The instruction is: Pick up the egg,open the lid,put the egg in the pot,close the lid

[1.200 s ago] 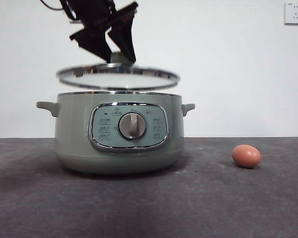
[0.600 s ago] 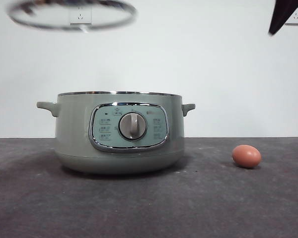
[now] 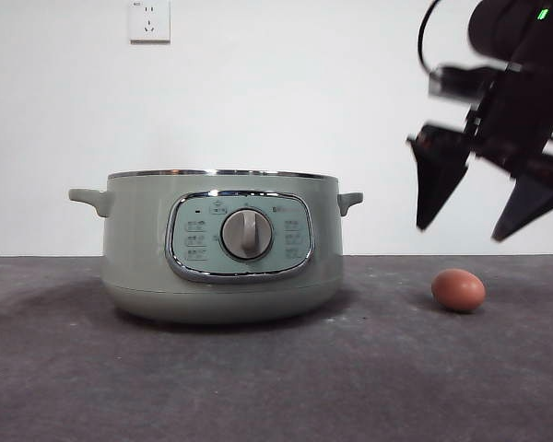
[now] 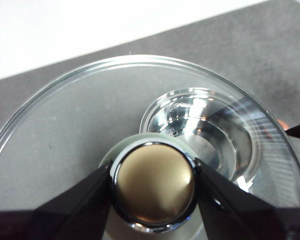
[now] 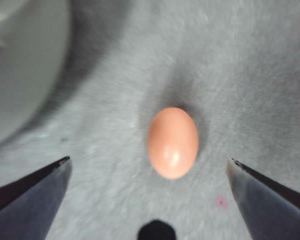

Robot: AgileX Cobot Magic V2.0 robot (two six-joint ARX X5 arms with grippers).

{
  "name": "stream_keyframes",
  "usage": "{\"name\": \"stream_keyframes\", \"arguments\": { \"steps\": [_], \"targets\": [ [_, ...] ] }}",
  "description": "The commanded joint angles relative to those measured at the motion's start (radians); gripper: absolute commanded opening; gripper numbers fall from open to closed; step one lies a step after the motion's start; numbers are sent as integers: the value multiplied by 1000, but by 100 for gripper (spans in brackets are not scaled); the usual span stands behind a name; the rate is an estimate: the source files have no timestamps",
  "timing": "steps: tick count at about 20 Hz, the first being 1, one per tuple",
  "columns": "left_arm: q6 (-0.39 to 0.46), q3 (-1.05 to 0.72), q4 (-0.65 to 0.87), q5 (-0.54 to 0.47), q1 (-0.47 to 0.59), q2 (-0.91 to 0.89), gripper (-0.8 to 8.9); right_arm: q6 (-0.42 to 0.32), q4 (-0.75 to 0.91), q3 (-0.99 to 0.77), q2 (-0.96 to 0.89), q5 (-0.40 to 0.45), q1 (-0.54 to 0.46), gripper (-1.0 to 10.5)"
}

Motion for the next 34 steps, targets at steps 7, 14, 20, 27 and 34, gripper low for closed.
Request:
{"name": "stream_keyframes", "arguments": {
  "steps": [7, 14, 20, 27, 34],
  "targets": [
    [-30, -287, 32, 3, 3, -303, -8, 4, 67, 3, 112, 39, 7, 612],
    [-61, -345, 23, 4, 3, -395, -8, 12, 95, 3, 165, 43, 12, 523],
    [-61, -345, 4, 3, 3, -399, -8, 23, 95, 3, 170, 49, 13, 165],
    [-61, -345, -2, 3, 3, -399, -8, 37, 87, 3, 167, 49, 13, -12],
    [-56, -345, -5, 4, 3, -399, -8, 61, 31, 47, -16, 27, 14, -12]
  ]
}}
